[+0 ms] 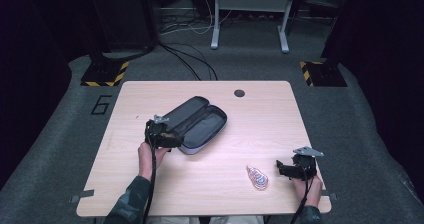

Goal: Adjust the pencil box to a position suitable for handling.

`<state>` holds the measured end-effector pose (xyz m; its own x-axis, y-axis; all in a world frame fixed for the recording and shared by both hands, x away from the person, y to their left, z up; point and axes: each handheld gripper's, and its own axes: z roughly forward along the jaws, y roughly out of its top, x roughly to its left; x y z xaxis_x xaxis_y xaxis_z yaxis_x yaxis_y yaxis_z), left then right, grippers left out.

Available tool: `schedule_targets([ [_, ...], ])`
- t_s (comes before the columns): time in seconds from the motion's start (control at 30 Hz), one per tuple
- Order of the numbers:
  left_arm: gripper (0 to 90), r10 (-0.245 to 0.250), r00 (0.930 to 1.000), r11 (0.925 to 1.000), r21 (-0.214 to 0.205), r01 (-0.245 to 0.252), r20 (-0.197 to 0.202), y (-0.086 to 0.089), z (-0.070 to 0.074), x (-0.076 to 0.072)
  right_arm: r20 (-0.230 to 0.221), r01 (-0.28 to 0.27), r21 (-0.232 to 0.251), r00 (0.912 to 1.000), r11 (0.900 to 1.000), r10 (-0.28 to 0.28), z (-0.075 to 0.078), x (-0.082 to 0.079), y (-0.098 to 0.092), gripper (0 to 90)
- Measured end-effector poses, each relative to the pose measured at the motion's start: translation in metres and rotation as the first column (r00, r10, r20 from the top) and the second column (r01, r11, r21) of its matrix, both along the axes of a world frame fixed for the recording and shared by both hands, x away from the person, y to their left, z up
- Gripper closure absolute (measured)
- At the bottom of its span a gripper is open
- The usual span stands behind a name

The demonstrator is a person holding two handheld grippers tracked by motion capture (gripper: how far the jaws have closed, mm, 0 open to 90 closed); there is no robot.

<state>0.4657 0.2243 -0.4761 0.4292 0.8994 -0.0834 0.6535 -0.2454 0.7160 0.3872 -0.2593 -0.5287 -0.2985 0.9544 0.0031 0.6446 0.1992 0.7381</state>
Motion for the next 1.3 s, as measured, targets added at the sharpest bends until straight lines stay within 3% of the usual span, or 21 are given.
schedule_targets([
  [0.2, 14.0, 0.002, 0.9995, 0.9999, 0.017, -0.001, -0.031, -0.008, -0.011, 0.009, 0.002, 0.003, 0.003, 1.0, 1.0, -0.003, 0.0, 0.0, 0.0, 12.2],
  [0.47, 28.1, 0.012, 0.9973, 0.9996, 0.026, -0.01, -0.072, -0.014, -0.018, 0.008, 0.002, 0.004, 0.004, 1.0, 1.0, -0.004, 0.0, 0.0, 0.0, 12.3],
  [0.53, 35.0, 0.012, 0.9977, 0.9996, 0.028, -0.01, -0.067, -0.017, -0.02, 0.007, 0.001, 0.008, 0.006, 1.0, 1.0, -0.008, 0.0, -0.001, 0.001, 12.7],
  [0.9, 54.2, 0.023, 0.9974, 0.9981, 0.059, -0.019, -0.068, -0.014, -0.024, 0.003, 0.0, 0.01, 0.008, 1.0, 0.9999, -0.01, 0.0, -0.001, 0.001, 13.1],
  [1.3, 70.0, 0.018, 0.9987, 0.9961, 0.087, -0.014, -0.048, -0.013, -0.025, 0.003, 0.001, 0.01, 0.008, 1.0, 0.9999, -0.01, 0.0, -0.001, 0.001, 13.3],
])
